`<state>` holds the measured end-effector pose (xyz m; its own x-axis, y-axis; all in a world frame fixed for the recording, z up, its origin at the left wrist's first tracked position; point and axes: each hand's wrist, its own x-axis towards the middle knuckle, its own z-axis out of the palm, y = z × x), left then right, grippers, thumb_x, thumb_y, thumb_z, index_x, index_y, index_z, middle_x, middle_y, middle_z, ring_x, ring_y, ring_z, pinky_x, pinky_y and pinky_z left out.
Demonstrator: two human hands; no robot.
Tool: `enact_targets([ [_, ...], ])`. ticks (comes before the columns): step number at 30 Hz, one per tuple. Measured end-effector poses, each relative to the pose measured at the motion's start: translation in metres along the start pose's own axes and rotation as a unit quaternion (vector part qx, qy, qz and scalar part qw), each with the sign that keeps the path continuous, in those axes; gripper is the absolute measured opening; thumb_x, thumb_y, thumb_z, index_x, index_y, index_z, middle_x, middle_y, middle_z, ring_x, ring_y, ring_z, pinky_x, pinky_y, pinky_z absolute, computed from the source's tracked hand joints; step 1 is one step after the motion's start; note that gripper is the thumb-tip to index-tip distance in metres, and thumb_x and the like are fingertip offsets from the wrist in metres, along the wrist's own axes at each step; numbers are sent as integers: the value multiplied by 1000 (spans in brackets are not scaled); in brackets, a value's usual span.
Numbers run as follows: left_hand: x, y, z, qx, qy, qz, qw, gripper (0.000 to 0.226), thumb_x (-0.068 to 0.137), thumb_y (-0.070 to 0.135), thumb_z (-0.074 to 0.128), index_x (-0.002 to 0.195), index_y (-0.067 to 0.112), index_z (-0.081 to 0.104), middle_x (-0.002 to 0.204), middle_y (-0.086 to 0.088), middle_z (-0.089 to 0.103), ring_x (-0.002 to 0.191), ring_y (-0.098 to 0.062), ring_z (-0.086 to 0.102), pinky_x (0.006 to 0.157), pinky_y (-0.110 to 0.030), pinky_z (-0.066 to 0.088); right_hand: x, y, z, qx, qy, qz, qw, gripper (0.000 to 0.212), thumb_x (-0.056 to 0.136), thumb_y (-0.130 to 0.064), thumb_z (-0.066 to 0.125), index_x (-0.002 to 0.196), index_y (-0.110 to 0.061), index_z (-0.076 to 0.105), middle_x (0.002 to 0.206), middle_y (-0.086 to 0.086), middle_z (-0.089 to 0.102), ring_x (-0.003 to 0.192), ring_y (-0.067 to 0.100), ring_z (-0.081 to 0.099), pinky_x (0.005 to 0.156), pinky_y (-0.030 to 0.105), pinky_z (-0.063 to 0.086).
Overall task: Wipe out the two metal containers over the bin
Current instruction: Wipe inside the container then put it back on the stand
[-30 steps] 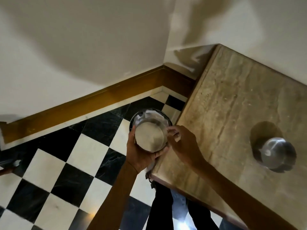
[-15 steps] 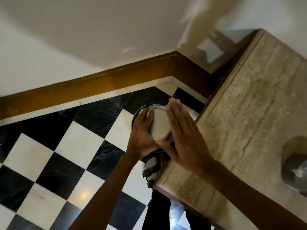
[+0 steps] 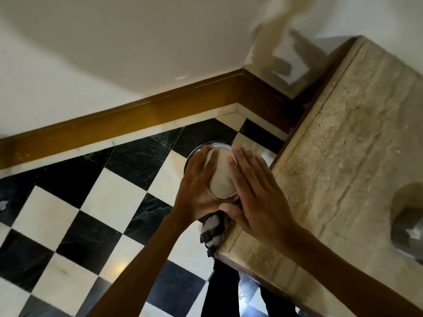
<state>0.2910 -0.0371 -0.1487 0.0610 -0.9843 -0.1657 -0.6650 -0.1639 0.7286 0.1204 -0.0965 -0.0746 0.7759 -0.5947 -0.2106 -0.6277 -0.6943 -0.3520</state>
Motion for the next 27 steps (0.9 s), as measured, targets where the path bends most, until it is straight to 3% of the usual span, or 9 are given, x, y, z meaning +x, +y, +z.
enact_targets([
  [3,3,7,-1,24,-9,2,1000,119,63,75,73,151,7,31,158,-26,35,144,-42,37,111,-62,43,-4,1,5,-49,-107,-32,993,98,93,-74,28,158,-5,7,168,18,11,157,33,7,125,54,17],
  [7,-3,11,-2,3,-4,-18,1000,117,66,81,66,149,4,38,157,-27,38,144,-42,39,111,-62,43,-5,-3,2,-4,-26,1,1000,90,96,-69,26,159,-7,11,167,17,16,157,31,9,128,48,11],
  [11,-3,18,0,16,8,-9,1000,114,61,70,76,147,12,29,155,-29,39,141,-45,41,109,-64,44,-12,-3,7,-23,-88,-23,996,94,94,-71,32,158,-5,9,167,18,15,157,32,8,128,50,13],
  [14,-1,25,-4,17,43,-5,999,110,66,73,70,147,9,32,155,-27,40,139,-40,43,111,-59,45,-14,-5,4,14,-10,-2,1000,87,97,-67,27,158,-7,13,168,15,14,157,30,8,128,49,14],
  [18,-3,32,-6,34,21,-3,999,110,65,75,68,148,11,33,155,-29,40,139,-45,43,107,-65,47,-17,2,-2,-17,-107,-27,994,89,95,-72,21,159,-12,11,168,11,15,157,30,9,124,54,19],
  [22,-15,54,-8,-87,7,-71,994,107,65,76,68,145,7,45,152,-17,47,138,-34,48,109,-46,49,-29,-5,-22,196,47,71,977,73,99,-62,18,157,-19,20,167,7,23,156,22,17,126,42,22],
  [24,-16,64,-10,-207,-3,-131,970,86,65,60,75,136,16,55,132,-7,63,120,-26,63,92,-27,58,-43,-5,-31,341,92,157,922,62,102,-55,27,157,-27,20,167,1,21,154,14,19,119,29,30],
  [25,-15,67,-13,-292,-21,-189,937,79,66,57,74,132,17,60,123,-9,68,111,-32,67,82,-21,59,-48,-4,-33,396,92,194,893,59,103,-50,33,157,-30,21,166,-1,22,153,11,22,114,22,33],
  [27,-14,81,-15,-478,-79,-280,828,76,67,57,76,130,15,63,120,-18,72,112,-41,67,79,-29,60,-63,6,-43,471,86,252,841,57,101,-43,43,155,-29,28,160,-3,35,145,6,37,105,15,40],
])
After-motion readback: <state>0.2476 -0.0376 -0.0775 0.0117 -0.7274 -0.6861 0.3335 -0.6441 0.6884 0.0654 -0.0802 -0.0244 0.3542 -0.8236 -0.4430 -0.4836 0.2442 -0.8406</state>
